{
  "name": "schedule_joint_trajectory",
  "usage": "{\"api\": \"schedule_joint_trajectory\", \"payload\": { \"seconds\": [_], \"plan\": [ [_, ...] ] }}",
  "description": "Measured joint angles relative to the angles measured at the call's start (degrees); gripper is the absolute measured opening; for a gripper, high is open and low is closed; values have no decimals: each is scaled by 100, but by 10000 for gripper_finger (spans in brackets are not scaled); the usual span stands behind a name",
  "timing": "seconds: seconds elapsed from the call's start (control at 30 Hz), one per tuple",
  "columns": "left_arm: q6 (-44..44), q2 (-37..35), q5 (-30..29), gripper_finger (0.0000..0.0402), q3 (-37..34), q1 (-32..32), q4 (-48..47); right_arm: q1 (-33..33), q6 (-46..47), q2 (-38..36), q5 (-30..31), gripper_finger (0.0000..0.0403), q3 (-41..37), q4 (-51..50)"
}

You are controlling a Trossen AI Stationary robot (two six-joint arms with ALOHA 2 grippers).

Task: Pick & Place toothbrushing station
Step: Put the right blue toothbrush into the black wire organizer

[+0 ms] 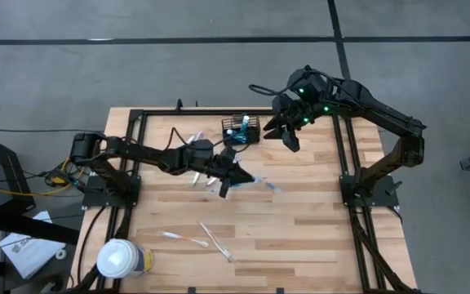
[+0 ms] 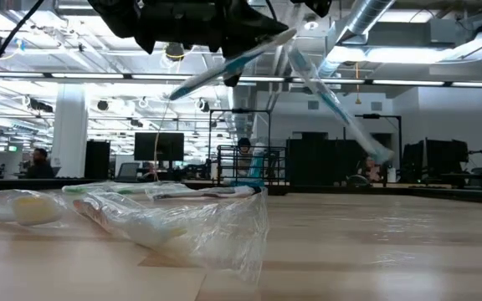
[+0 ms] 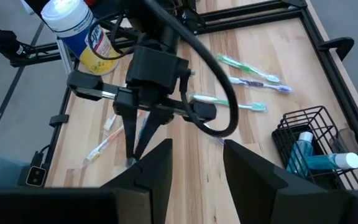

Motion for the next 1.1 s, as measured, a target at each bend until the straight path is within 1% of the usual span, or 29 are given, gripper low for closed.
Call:
{"api": "schedule_joint_trajectory", "payload": {
  "seconds": [0.1, 0.23, 0.4, 0.47, 0.53, 0.6, 0.73, 0.77, 0.83, 0.9, 1.1],
  "plan": [
    [-7, 37, 97, 6, 0, -35, 39, -2, -41, 0, -5, 133, 0, -1],
    [-63, 64, 218, 22, -2, -66, -19, -67, -41, 0, -78, 133, 0, -1],
    [-39, 61, 218, 53, -2, -83, -71, -199, -43, 0, -191, 133, 0, -2],
    [-29, 59, 218, 68, -2, -83, -257, -242, -77, 0, -241, 133, 0, -3],
    [-1, 61, 217, 75, -2, -82, -344, -278, -119, 0, -310, 133, 0, -2],
    [10, 61, 218, 66, -2, -81, -312, -302, -131, 0, -316, 133, 0, -3],
    [26, 61, 217, 13, -2, -60, -323, -302, -171, 0, -316, 133, 0, -1],
    [22, 61, 208, 8, -2, -44, -323, -302, -180, 0, -316, 133, 0, -3],
    [6, 61, 106, 6, -2, -42, -321, -302, -190, 0, -316, 134, 0, -1],
    [-41, 61, -141, 3, -2, -39, -240, -302, -210, 0, -316, 133, 0, -3],
    [-227, 56, -940, 1, -2, 188, 836, -302, -283, 0, -316, 134, 0, -3]
  ]
}}
